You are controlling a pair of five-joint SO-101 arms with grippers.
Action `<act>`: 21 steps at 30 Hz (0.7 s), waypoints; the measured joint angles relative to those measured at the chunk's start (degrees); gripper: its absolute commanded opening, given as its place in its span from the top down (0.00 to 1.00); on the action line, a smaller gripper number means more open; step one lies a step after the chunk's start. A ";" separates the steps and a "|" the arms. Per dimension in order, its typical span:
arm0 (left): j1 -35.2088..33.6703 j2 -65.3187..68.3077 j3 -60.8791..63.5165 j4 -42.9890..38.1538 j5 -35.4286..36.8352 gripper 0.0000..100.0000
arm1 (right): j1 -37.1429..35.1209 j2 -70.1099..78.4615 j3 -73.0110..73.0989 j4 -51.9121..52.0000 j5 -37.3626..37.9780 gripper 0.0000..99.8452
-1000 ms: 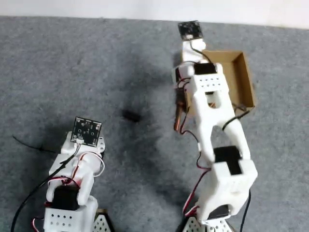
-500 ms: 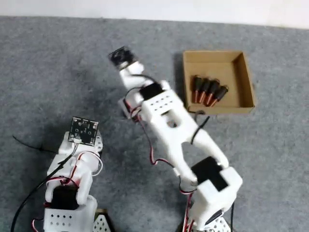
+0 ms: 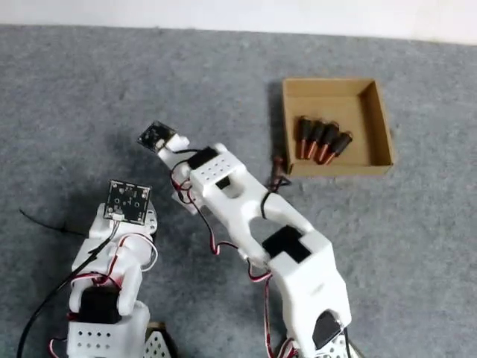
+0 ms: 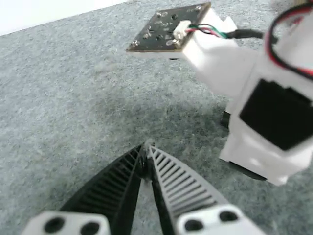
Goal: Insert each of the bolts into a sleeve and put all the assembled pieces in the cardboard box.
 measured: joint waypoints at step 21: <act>0.00 0.00 0.00 0.00 0.00 0.99 | 3.16 4.84 -9.67 5.45 0.00 1.00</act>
